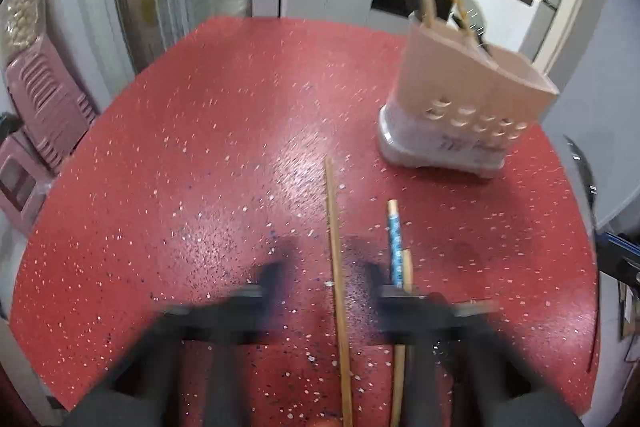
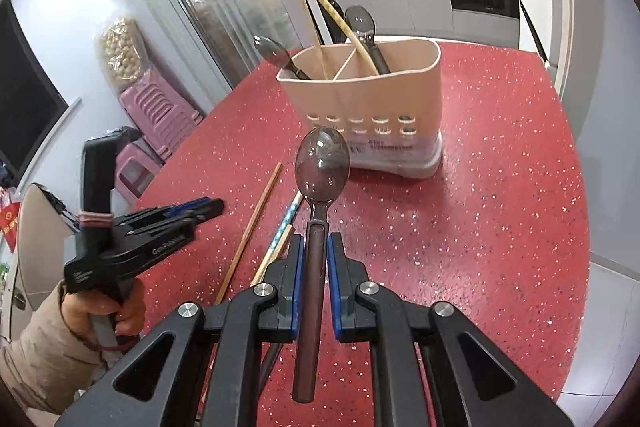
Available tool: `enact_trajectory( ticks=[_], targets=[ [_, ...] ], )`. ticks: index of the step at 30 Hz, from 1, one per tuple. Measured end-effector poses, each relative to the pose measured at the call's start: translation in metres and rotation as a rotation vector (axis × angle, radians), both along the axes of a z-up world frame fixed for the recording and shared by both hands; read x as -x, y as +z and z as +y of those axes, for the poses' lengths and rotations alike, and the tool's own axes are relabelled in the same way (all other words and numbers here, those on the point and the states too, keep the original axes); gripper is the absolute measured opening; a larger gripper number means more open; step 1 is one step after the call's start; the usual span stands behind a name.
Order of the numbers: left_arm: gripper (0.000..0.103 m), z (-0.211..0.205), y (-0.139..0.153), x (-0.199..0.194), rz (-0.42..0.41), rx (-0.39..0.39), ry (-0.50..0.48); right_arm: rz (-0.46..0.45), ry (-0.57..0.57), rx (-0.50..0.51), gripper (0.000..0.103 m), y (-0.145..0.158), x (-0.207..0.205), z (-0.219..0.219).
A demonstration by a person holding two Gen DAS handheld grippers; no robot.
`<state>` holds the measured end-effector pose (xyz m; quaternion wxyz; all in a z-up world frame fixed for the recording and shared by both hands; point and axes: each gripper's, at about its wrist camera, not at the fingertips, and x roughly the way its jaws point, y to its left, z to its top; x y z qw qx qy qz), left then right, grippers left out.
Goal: Organize utensils
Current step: 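Lift the dark spoon and wooden chopstick and carry both toward the beige holder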
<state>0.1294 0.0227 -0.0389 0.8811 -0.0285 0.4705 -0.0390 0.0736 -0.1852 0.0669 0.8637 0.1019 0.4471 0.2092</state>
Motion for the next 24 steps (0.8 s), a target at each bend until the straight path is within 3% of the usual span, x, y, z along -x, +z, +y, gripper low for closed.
enact_trajectory(
  ticks=[7, 12, 14, 16, 19, 23, 24],
  targets=[
    [0.103, -0.013, -0.014, -0.010, 0.017, -0.130, -0.004, 0.008, 0.000, -0.020, 0.012, -0.006, 0.002, -0.006],
    [0.102, -0.011, -0.031, -0.024, 0.103, -0.126, -0.008, 0.019, -0.004, -0.025, 0.012, -0.010, 0.002, -0.008],
    [0.092, -0.013, -0.035, -0.027, 0.125, -0.126, -0.026, 0.023, -0.006, -0.026, 0.012, -0.010, 0.001, -0.008],
    [0.091, -0.016, -0.037, -0.028, 0.139, -0.135, -0.043, 0.025, -0.009, -0.027, 0.012, -0.011, 0.000, -0.009],
    [0.075, -0.023, -0.032, -0.028, 0.141, -0.118, -0.088, 0.026, -0.011, -0.025, 0.012, -0.011, -0.002, -0.009],
    [0.033, -0.036, -0.025, -0.025, 0.144, -0.112, -0.158, 0.028, -0.013, -0.024, 0.012, -0.011, -0.002, -0.007],
    [0.033, -0.040, -0.024, -0.024, 0.138, -0.127, -0.167, 0.028, -0.014, -0.024, 0.012, -0.011, -0.002, -0.007]
  ],
)
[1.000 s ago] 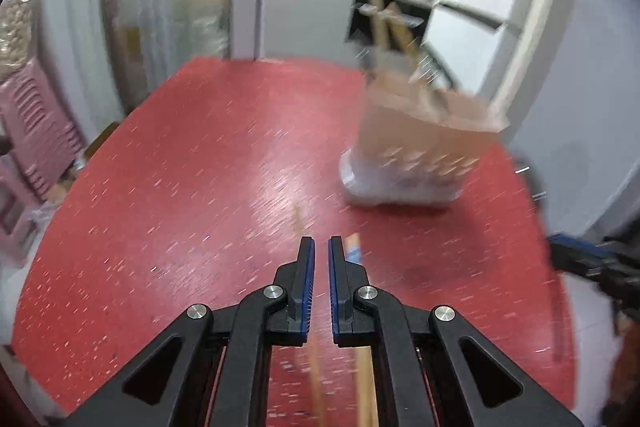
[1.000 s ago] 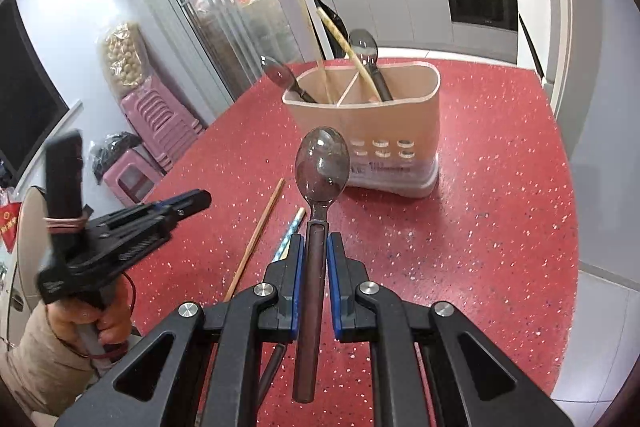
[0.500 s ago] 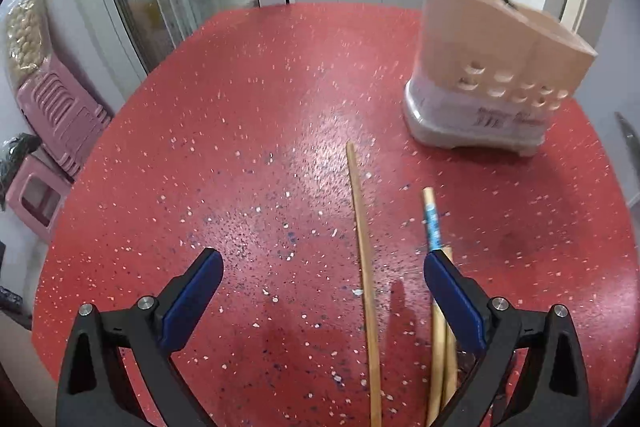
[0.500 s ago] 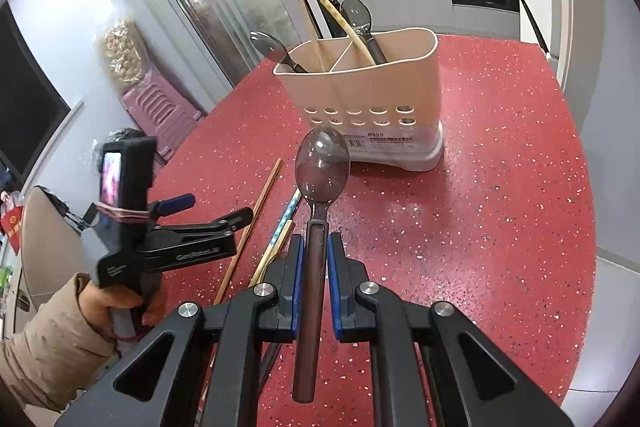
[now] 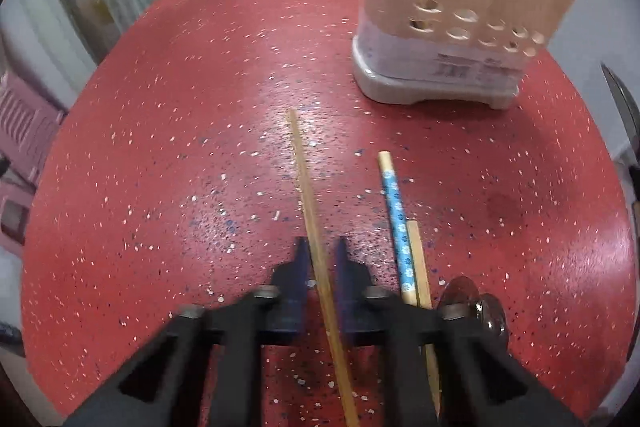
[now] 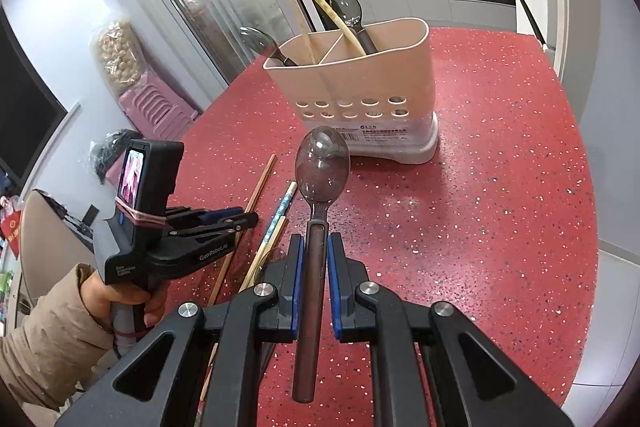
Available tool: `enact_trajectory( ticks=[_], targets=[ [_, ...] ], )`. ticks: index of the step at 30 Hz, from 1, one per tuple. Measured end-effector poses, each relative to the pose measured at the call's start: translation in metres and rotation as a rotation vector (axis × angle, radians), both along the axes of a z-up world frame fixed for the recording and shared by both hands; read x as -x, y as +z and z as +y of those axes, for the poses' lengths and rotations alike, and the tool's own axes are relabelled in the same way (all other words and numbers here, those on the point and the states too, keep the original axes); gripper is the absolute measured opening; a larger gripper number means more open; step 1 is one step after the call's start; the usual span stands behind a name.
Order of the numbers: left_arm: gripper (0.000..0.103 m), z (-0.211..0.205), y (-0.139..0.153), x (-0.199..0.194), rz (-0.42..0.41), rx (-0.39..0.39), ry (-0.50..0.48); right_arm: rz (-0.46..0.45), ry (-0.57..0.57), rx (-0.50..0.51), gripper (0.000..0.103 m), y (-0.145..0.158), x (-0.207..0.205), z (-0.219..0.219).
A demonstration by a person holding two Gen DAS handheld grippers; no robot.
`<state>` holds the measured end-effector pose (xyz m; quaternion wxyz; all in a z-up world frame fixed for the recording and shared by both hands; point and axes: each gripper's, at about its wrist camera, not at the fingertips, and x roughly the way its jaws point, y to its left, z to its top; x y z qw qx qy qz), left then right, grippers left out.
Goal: Organize utensils
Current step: 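Lift the dark spoon and wooden chopstick and carry both toward the beige holder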
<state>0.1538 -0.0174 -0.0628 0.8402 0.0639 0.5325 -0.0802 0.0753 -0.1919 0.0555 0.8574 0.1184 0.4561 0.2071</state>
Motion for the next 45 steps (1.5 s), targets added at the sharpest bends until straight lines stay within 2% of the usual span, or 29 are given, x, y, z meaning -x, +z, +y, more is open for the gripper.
enact_trajectory(
  ticks=[4, 9, 14, 20, 29, 32, 34, 36, 39, 41, 44, 45],
  targets=[
    [0.032, 0.000, 0.007, 0.008, -0.015, 0.059, -0.002, -0.004, -0.005, 0.004, 0.012, 0.001, 0.002, -0.001],
    [0.032, 0.007, 0.023, 0.025, -0.077, 0.125, 0.022, -0.003, -0.011, 0.008, 0.012, 0.003, 0.001, 0.000],
    [0.032, 0.029, 0.059, 0.043, -0.163, 0.208, 0.052, -0.017, -0.009, 0.012, 0.012, 0.008, 0.002, 0.002],
    [0.032, 0.033, 0.110, 0.050, -0.280, 0.281, 0.053, -0.050, -0.016, 0.011, 0.012, 0.022, -0.001, 0.000],
    [0.032, 0.029, 0.167, 0.045, -0.429, 0.352, 0.022, -0.095, -0.033, 0.012, 0.012, 0.042, -0.010, -0.006],
    [0.032, 0.024, 0.181, 0.040, -0.461, 0.346, 0.005, -0.112, -0.034, 0.014, 0.012, 0.049, -0.015, -0.007],
    [0.032, 0.021, 0.181, 0.037, -0.458, 0.332, 0.009, -0.115, -0.035, 0.011, 0.012, 0.051, -0.018, -0.008],
    [0.032, 0.022, 0.170, 0.030, -0.416, 0.313, 0.032, -0.116, -0.033, 0.008, 0.012, 0.051, -0.020, -0.007],
    [0.032, 0.026, 0.141, 0.016, -0.348, 0.261, 0.097, -0.103, -0.028, 0.002, 0.012, 0.045, -0.019, -0.007],
    [0.032, 0.031, 0.113, 0.001, -0.270, 0.230, 0.148, -0.090, -0.025, -0.002, 0.012, 0.040, -0.019, -0.007],
    [0.033, 0.035, 0.084, -0.018, -0.182, 0.228, 0.167, -0.072, -0.024, -0.009, 0.012, 0.033, -0.020, -0.009],
    [0.043, 0.035, 0.075, -0.024, -0.157, 0.227, 0.171, -0.070, -0.025, -0.010, 0.012, 0.032, -0.020, -0.010]
  ],
)
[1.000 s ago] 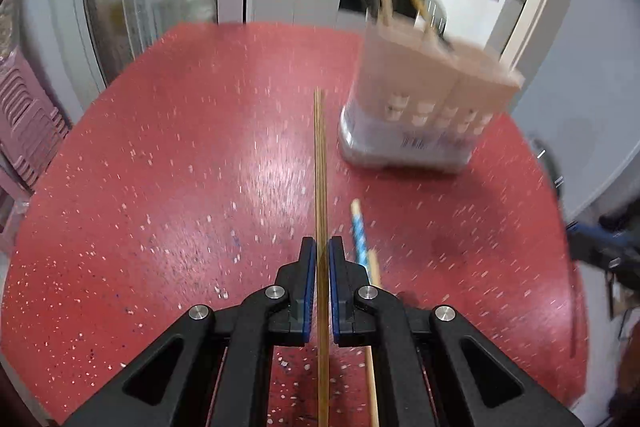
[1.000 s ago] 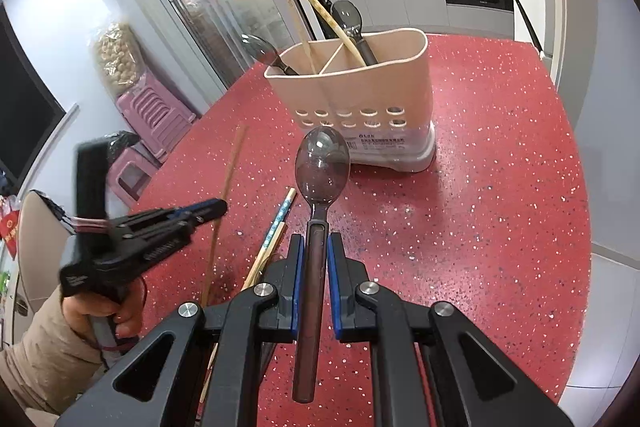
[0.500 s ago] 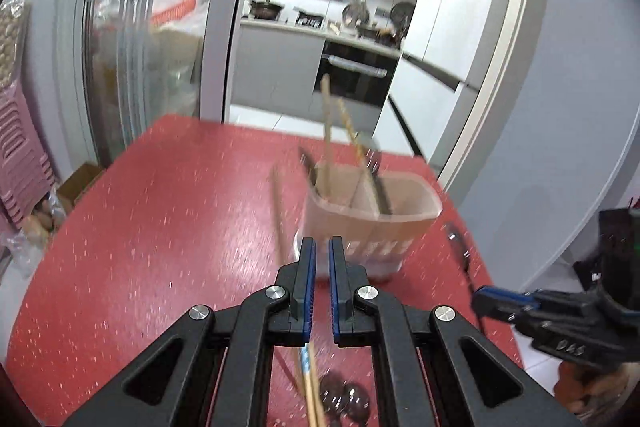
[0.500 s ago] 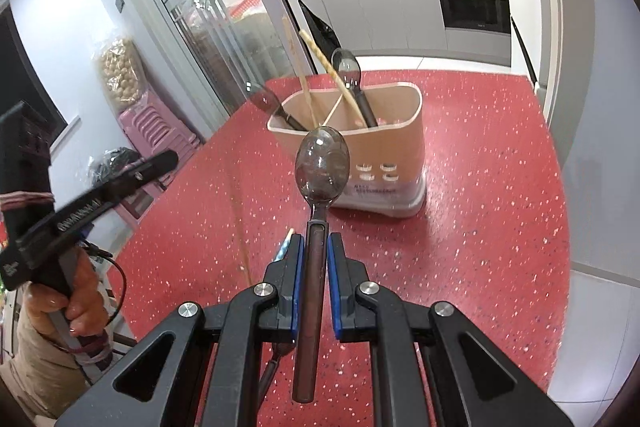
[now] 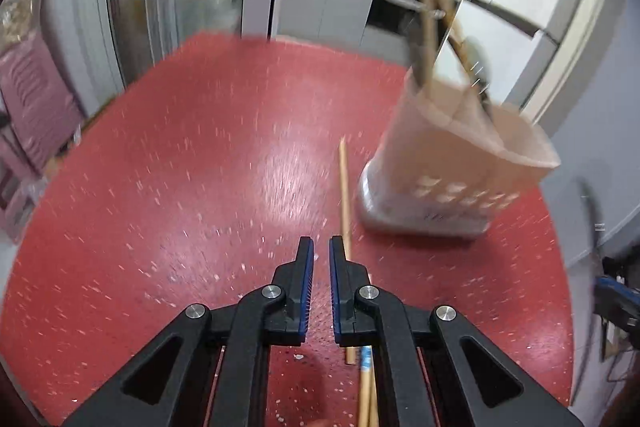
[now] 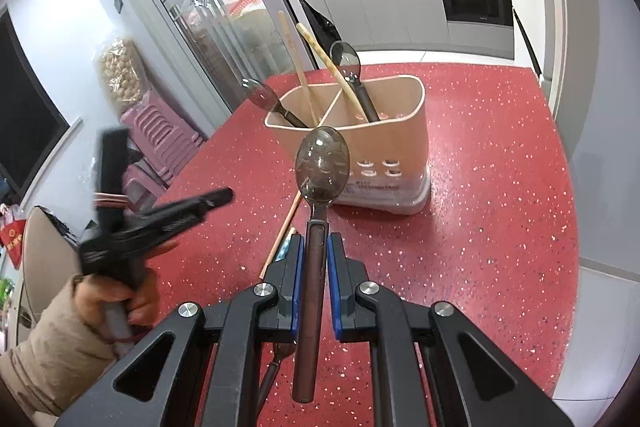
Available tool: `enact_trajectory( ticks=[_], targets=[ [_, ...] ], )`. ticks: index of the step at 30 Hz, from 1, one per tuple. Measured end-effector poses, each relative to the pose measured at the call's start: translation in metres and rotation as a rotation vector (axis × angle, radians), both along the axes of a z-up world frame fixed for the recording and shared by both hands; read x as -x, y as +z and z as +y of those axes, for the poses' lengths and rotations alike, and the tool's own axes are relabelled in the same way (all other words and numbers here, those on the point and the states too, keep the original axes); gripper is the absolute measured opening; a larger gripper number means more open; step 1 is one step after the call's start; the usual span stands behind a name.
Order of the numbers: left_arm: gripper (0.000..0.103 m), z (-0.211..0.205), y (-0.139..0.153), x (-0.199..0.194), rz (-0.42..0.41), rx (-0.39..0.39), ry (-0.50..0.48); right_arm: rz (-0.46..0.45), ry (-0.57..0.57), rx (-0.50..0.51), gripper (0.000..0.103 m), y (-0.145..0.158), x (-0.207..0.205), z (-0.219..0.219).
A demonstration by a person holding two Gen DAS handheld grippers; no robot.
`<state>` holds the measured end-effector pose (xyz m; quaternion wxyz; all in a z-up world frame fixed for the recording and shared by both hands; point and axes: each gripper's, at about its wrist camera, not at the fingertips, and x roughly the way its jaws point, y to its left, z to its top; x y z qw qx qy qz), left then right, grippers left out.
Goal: Organize utensils
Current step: 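Lift the dark spoon and wooden chopstick and carry both toward the beige holder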
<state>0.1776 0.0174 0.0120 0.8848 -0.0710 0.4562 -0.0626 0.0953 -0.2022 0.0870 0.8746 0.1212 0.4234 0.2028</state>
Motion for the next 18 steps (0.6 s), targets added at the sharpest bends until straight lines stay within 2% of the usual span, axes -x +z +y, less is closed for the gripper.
enact_trajectory(
  ticks=[1, 2, 8, 14, 15, 17, 18],
  targets=[
    [0.064, -0.002, -0.006, -0.004, 0.020, -0.010, -0.005, 0.003, -0.002, -0.001, 0.012, -0.002, 0.000, -0.001],
    [0.103, -0.004, -0.010, -0.008, 0.035, -0.026, -0.009, 0.008, -0.006, -0.003, 0.012, -0.003, 0.000, -0.003],
    [0.103, -0.029, -0.025, -0.023, 0.012, -0.178, -0.055, 0.039, -0.029, -0.020, 0.012, -0.014, -0.003, -0.013],
    [0.103, -0.035, -0.043, -0.056, 0.068, -0.196, -0.082, 0.049, -0.030, -0.019, 0.012, -0.018, -0.003, -0.013],
    [0.102, -0.035, -0.045, -0.060, 0.075, -0.188, -0.089, 0.049, -0.030, -0.017, 0.012, -0.018, -0.003, -0.013],
    [0.091, -0.038, -0.049, -0.066, 0.089, -0.190, -0.102, 0.048, -0.035, -0.016, 0.012, -0.018, -0.002, -0.015],
    [0.090, -0.041, -0.053, -0.069, 0.103, -0.192, -0.110, 0.049, -0.037, -0.016, 0.012, -0.019, -0.003, -0.016]
  ],
)
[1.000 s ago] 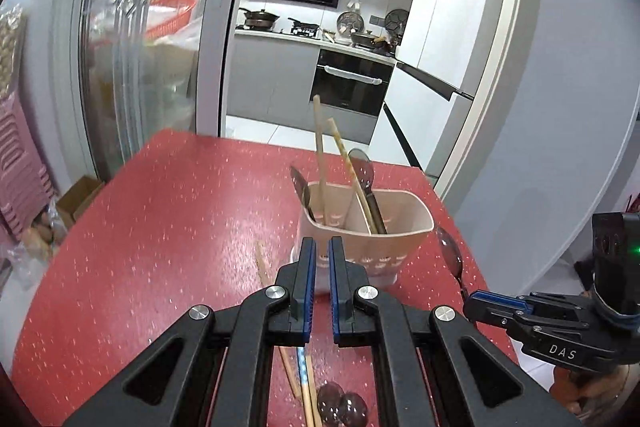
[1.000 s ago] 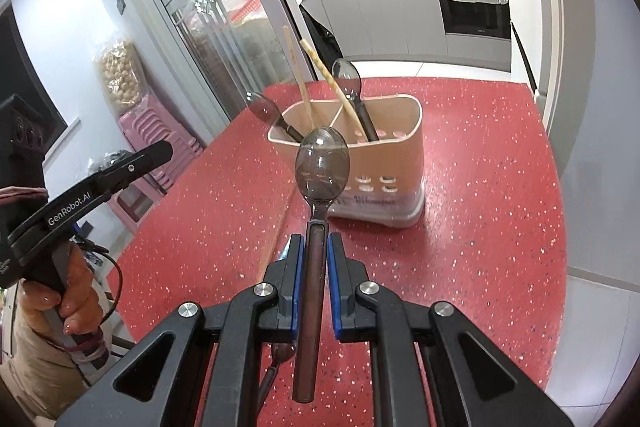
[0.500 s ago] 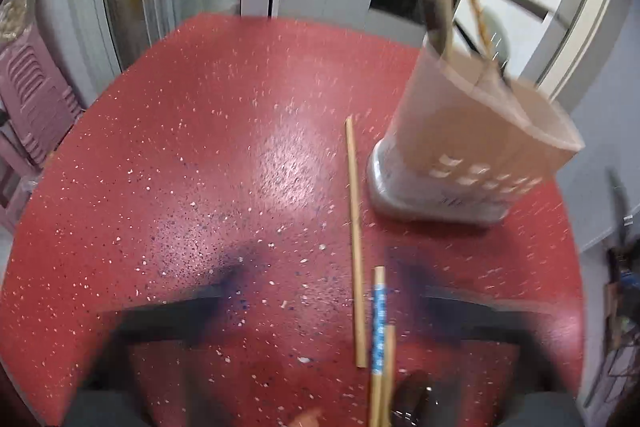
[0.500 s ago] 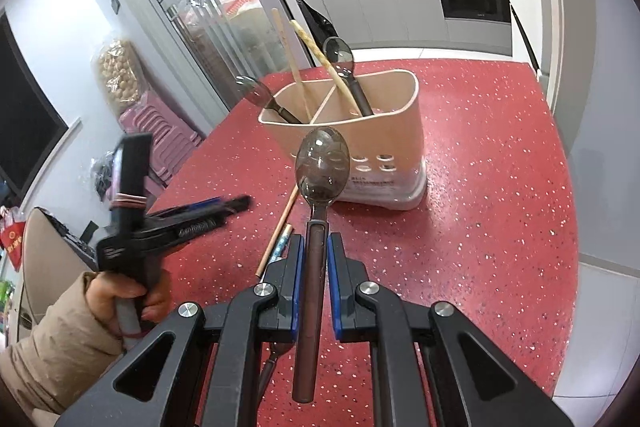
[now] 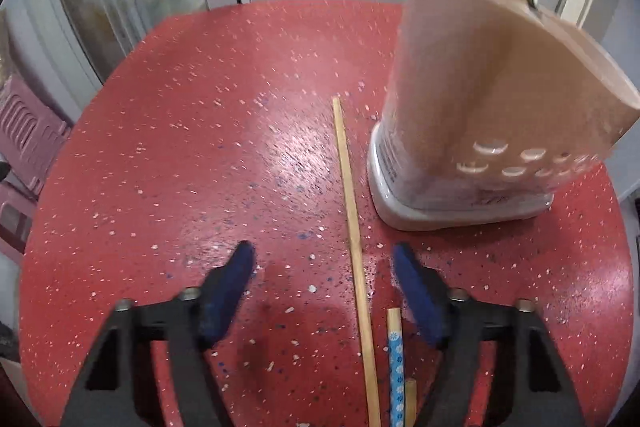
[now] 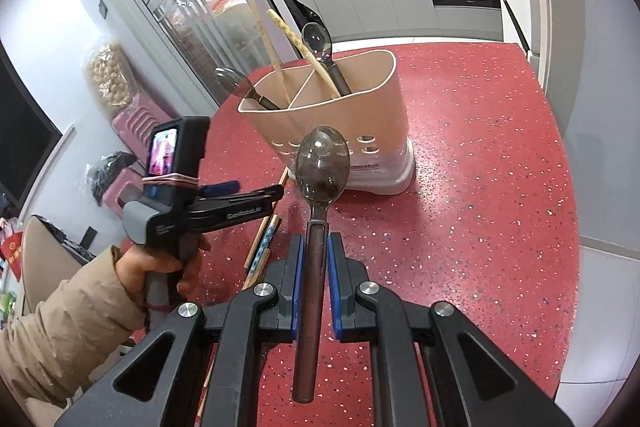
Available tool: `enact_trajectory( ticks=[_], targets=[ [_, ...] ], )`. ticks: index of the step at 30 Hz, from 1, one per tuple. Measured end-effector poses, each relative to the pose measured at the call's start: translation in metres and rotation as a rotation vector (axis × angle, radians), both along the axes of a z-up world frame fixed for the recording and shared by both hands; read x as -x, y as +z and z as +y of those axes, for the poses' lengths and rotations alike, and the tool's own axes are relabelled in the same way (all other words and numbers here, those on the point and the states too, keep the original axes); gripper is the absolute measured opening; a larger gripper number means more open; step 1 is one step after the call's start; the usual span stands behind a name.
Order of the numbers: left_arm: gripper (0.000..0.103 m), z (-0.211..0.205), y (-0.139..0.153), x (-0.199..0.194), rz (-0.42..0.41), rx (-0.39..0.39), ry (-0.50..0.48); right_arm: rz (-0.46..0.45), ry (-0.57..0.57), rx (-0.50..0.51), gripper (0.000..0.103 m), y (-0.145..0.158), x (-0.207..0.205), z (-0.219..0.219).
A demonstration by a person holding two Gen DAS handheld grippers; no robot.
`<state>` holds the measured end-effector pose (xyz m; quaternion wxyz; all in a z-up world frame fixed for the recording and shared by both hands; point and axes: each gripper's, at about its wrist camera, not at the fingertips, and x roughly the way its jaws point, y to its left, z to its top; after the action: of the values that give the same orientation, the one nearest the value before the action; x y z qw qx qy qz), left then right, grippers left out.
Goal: Organize utensils
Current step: 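Lift the dark spoon and wooden chopstick and carry both toward the beige holder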
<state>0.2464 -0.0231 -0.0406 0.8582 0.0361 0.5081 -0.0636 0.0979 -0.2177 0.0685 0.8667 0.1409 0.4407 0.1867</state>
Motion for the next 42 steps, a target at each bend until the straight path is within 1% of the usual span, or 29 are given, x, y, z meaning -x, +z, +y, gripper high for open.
enact_trajectory(
  ticks=[1, 3, 4, 5, 6, 7, 8, 10, 12, 14, 16, 20, 24, 30, 32, 35, 37, 42],
  targets=[
    [0.090, -0.002, -0.003, -0.003, 0.007, -0.001, -0.005, 0.001, -0.003, 0.001, 0.012, 0.000, 0.000, 0.000],
    [0.083, -0.004, -0.009, -0.005, 0.026, -0.007, -0.018, 0.007, -0.007, -0.001, 0.012, -0.001, -0.002, 0.000],
    [0.080, -0.003, -0.008, -0.004, 0.016, 0.001, -0.022, 0.009, -0.009, -0.002, 0.012, -0.001, -0.002, 0.000],
    [0.072, -0.003, -0.008, -0.004, 0.019, 0.008, -0.030, 0.011, -0.010, -0.002, 0.012, -0.002, -0.002, 0.001],
    [0.049, -0.005, -0.006, -0.004, 0.014, 0.006, -0.048, 0.013, -0.010, -0.002, 0.012, -0.002, -0.003, 0.001],
    [0.034, -0.007, -0.005, -0.003, 0.014, 0.006, -0.075, 0.014, -0.010, -0.002, 0.012, -0.003, -0.003, 0.002],
    [0.031, -0.010, -0.005, -0.001, 0.015, -0.013, -0.092, 0.015, -0.010, -0.001, 0.012, -0.004, -0.003, 0.002],
    [0.031, -0.013, -0.003, 0.005, 0.012, -0.023, -0.114, 0.017, -0.012, -0.002, 0.012, -0.004, -0.003, 0.003],
    [0.031, -0.008, -0.001, 0.009, 0.003, 0.005, -0.110, 0.014, -0.014, -0.004, 0.012, -0.004, -0.002, 0.003],
    [0.031, -0.001, 0.006, 0.021, -0.021, 0.050, -0.094, 0.012, -0.013, -0.001, 0.012, -0.004, -0.002, 0.004],
    [0.031, 0.007, 0.012, 0.028, -0.043, 0.077, -0.072, 0.011, -0.011, 0.001, 0.012, -0.003, -0.002, 0.005],
    [0.031, 0.023, 0.030, 0.048, -0.087, 0.145, -0.031, 0.011, -0.007, -0.001, 0.012, -0.004, -0.003, 0.008],
    [0.031, 0.031, 0.047, 0.067, -0.130, 0.190, -0.013, 0.003, 0.005, 0.007, 0.012, -0.001, 0.000, 0.014],
    [0.031, 0.044, 0.076, 0.101, -0.206, 0.236, 0.019, -0.010, 0.019, 0.018, 0.012, 0.004, 0.003, 0.021],
    [0.031, 0.052, 0.083, 0.103, -0.232, 0.250, 0.033, -0.015, 0.021, 0.021, 0.012, 0.006, 0.005, 0.023],
    [0.031, 0.060, 0.102, 0.112, -0.286, 0.263, 0.056, -0.029, 0.025, 0.023, 0.012, 0.010, 0.006, 0.025],
    [0.031, 0.067, 0.111, 0.109, -0.316, 0.275, 0.066, -0.042, 0.024, 0.023, 0.012, 0.014, 0.008, 0.026],
    [0.031, 0.067, 0.141, 0.114, -0.391, 0.299, 0.060, -0.073, 0.014, 0.024, 0.012, 0.024, 0.004, 0.024]
  ],
)
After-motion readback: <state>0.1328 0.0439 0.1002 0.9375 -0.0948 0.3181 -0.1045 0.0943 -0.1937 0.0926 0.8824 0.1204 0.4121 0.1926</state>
